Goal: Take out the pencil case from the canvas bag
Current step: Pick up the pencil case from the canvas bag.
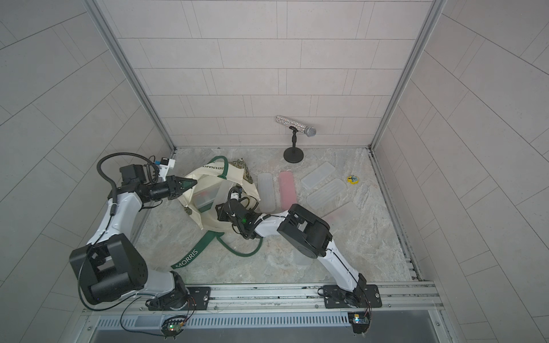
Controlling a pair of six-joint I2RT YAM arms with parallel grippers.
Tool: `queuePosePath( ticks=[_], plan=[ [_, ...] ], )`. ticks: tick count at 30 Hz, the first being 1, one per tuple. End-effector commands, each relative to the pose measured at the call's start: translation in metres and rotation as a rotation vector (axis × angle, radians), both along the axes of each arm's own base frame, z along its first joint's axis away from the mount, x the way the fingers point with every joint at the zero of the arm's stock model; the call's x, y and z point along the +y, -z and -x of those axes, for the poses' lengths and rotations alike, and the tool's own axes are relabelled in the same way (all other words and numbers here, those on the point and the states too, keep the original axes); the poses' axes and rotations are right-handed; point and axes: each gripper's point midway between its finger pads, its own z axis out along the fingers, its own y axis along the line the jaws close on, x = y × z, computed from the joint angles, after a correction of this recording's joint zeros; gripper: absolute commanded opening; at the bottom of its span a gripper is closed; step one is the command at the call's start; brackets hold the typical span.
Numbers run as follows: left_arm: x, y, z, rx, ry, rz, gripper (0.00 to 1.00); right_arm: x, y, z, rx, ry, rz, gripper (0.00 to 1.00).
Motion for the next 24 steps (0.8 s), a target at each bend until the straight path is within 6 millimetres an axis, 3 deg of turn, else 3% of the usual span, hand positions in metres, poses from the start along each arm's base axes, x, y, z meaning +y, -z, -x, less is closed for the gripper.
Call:
queuePosePath(
  ticks=[1, 15, 24],
  plan=[
    [-0.005, -0.022, 0.002, -0.096, 0.034, 0.015, 0.0, 0.006, -0.038, 0.005, -0.087, -0.052, 0.002, 0.29],
    [-0.002, -0.019, -0.001, -0.085, 0.013, 0.011, 0.0, 0.009, -0.064, 0.03, -0.209, -0.197, 0.088, 0.29],
    [-0.002, -0.02, -0.002, -0.086, 0.004, 0.008, 0.0, 0.011, -0.073, 0.043, -0.174, -0.286, 0.088, 0.29]
  ],
)
